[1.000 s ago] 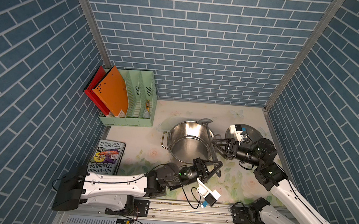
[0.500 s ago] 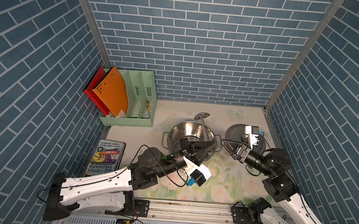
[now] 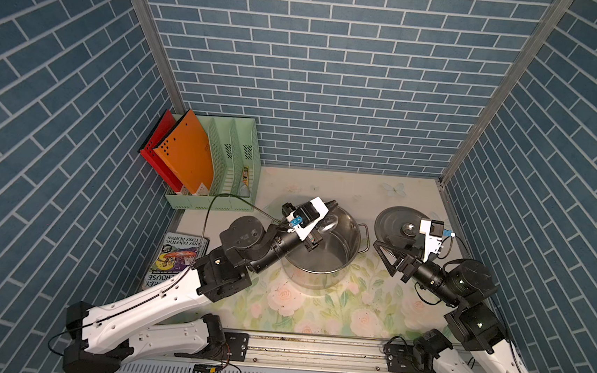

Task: Stir the soup with a spoon
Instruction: Stir the soup in the pan with a stick.

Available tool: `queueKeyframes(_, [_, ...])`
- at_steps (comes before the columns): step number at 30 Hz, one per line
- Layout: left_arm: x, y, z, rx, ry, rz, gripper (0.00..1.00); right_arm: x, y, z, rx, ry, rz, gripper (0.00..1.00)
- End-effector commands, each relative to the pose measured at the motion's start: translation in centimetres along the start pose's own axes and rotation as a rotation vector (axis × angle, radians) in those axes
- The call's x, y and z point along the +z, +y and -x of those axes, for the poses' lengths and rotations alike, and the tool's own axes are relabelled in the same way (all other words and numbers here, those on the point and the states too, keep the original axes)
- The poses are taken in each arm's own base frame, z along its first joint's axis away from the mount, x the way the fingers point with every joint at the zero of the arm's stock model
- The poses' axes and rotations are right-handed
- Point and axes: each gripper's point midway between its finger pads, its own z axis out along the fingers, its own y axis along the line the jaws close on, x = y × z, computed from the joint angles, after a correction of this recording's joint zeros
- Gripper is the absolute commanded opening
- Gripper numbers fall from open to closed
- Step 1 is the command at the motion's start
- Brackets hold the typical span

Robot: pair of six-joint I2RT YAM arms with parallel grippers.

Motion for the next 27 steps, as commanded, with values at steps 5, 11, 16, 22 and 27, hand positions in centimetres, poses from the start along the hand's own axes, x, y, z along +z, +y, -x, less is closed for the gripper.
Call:
queueKeyframes(5, [1.5, 2.1, -6.5, -0.137, 0.156, 0.133, 0.00, -0.5, -0.7, -0.6, -0.062, -0.014, -0.024, 0.86])
queueKeyframes(11, [2.4, 3.6, -12.6, -0.100, 0.299, 0.245, 0.00, -0.9, -0.4, -0.7, -0.068, -0.020, -0.012, 0.86])
queueKeyframes(16, [2.7, 5.2, -16.6, -0.064, 0.388, 0.332, 0.00, -1.3, -0.2, -0.9, -0.066, -0.021, -0.004, 0.86])
queueKeyframes(22, [4.5, 5.2, -18.8, -0.041, 0.409, 0.340, 0.00, -1.6, -0.2, -1.1, -0.066, -0.028, 0.000, 0.86])
queueKeyframes(27, [6.5, 4.4, -20.0, -0.049, 0.399, 0.317, 0.00, -1.9, 0.1, -0.9, -0.068, -0.036, 0.005, 0.85])
